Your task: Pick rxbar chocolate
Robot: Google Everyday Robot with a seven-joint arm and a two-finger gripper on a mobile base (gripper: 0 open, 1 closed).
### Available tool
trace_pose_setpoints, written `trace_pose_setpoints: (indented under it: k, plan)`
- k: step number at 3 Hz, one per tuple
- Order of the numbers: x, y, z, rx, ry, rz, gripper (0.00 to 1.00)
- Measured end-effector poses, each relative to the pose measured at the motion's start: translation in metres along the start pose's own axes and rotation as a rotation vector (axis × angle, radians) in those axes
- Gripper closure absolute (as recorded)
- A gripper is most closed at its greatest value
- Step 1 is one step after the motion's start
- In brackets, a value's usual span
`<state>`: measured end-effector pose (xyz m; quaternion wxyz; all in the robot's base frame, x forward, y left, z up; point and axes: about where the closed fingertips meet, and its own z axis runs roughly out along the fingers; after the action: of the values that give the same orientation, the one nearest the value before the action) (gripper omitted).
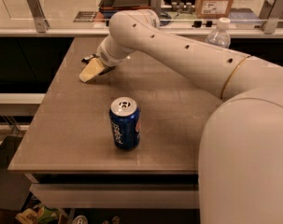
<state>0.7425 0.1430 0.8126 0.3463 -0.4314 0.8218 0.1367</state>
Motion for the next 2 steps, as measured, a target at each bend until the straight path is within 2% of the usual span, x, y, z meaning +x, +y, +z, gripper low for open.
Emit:
trace_pose_setpoints:
  k: [2]
  plan:
    - [-0.0038, -0.0004, -0.0040, 0.000, 0.000, 0.000, 0.88]
